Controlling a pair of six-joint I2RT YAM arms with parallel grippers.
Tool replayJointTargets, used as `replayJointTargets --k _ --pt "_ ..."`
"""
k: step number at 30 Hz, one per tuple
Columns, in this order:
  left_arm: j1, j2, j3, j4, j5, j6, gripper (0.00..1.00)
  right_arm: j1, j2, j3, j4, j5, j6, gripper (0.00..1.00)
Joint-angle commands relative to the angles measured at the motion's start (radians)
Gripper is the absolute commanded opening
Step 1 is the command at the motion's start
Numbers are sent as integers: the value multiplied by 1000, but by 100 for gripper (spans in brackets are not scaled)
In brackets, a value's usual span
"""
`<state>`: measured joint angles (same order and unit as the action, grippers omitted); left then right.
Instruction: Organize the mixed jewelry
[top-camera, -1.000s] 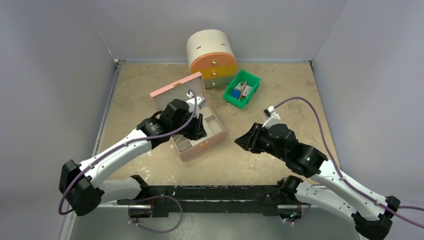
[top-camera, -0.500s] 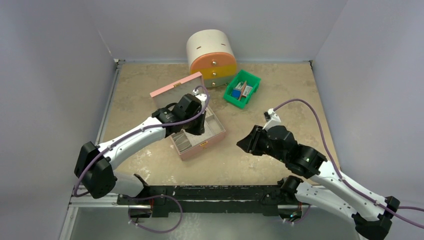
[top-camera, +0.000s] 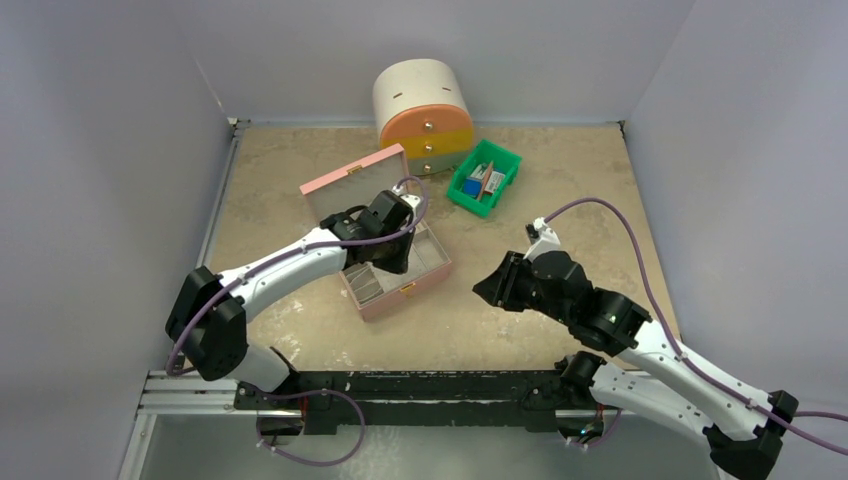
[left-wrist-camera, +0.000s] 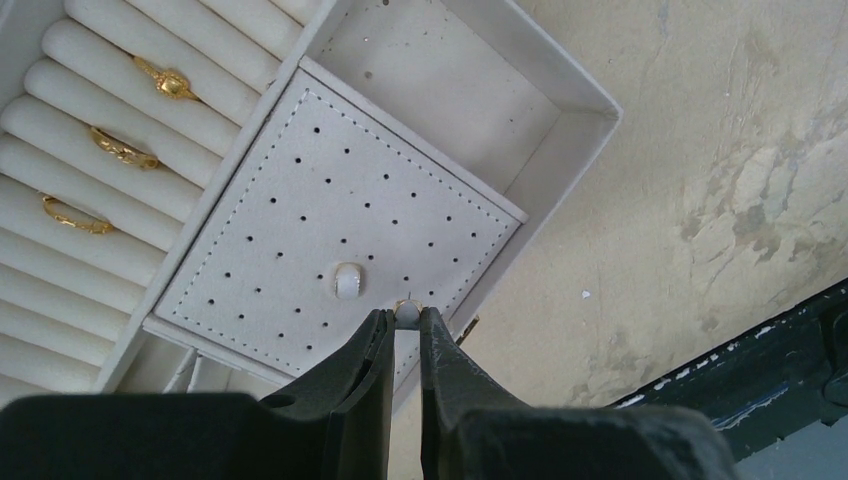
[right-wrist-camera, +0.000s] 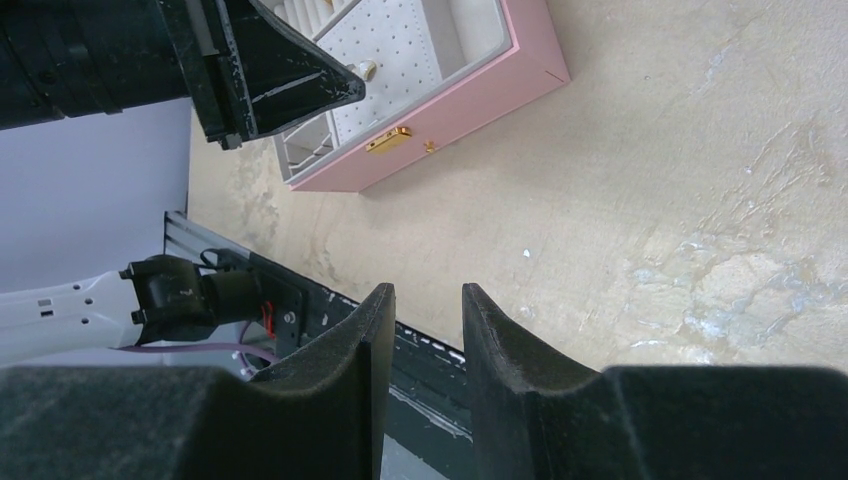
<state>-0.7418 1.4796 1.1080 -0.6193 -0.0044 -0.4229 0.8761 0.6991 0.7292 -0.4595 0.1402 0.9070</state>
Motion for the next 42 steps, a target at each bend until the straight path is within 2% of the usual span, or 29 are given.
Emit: replayJointTargets --k 1,27,42 --pt "-2 23 57 20 -18 17 0 1 -12 -7 10 22 -6 34" --pt "-2 79 76 -10 -105 14 0 0 -21 -15 4 15 2 34" --pt "-2 80 75 -17 -101 16 0 1 -21 -27 12 10 11 34"
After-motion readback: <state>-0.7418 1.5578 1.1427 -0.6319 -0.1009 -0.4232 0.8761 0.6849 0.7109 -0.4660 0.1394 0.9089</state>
